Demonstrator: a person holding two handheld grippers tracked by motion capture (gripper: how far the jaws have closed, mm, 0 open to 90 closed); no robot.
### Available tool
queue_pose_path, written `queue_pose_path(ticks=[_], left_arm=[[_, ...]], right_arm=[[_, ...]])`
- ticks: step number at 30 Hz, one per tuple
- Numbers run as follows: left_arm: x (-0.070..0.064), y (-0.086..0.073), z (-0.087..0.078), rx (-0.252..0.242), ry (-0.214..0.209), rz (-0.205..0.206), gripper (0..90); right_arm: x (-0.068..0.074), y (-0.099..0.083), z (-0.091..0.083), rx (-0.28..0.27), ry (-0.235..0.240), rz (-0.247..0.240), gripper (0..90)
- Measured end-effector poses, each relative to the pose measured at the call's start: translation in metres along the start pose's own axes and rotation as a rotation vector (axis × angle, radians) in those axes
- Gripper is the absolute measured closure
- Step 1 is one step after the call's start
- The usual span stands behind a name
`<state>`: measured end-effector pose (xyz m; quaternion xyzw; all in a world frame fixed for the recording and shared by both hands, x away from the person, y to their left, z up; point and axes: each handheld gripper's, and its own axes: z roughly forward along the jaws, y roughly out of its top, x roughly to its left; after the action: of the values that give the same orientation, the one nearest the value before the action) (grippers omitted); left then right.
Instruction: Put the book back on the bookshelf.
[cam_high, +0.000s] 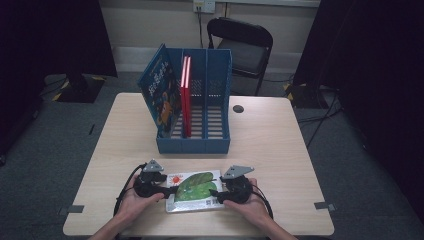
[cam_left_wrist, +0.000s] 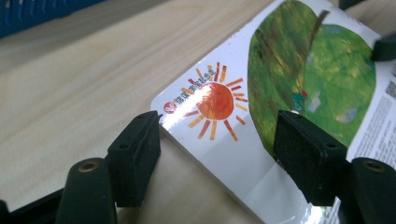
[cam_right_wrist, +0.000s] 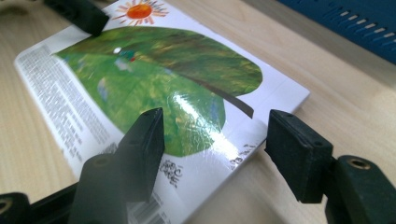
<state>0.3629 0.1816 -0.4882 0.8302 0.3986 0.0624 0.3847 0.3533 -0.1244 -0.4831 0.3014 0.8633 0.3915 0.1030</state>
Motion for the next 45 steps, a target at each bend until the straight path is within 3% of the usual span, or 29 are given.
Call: queue_pose_path(ticks=[9,13,16,20,26,32,34,45], left_arm=[[0.006,0.006,0.006,-0.016,0.001,0.008,33.2],[0.006,0.007,0.007,-0.01,0.02,0.007,27.5],[0.006,0.012,0.009,0.018,0.01,0.006,24.6],[0.005,0.017,0.015,0.012,0.002,0.0,24.7],[0.01,0.016,0.012,-0.018,-0.021,-0.058,28.2],[0.011,0.016,0.009,-0.044,-0.026,-0.066,28.9],[0.012,0.016,0.009,-0.051,-0.037,-0.087,29.0],[0.012,0.019,0.003,-0.098,-0.052,-0.097,31.6]], right_arm=[[0.002,-0.004,-0.004,-0.001,0.01,-0.007,36.8],[0.001,-0.004,-0.004,-0.002,0.012,-0.002,35.9],[0.001,-0.005,-0.003,-0.002,0.013,0.002,35.5],[0.002,-0.005,-0.003,0.001,0.018,-0.005,31.7],[0.007,-0.006,-0.006,0.016,0.041,-0.019,27.4],[0.012,-0.009,-0.008,0.035,0.059,-0.023,24.3],[0.013,-0.01,-0.009,0.036,0.066,-0.022,23.7],[0.016,-0.014,-0.011,0.038,0.08,-0.02,19.8]])
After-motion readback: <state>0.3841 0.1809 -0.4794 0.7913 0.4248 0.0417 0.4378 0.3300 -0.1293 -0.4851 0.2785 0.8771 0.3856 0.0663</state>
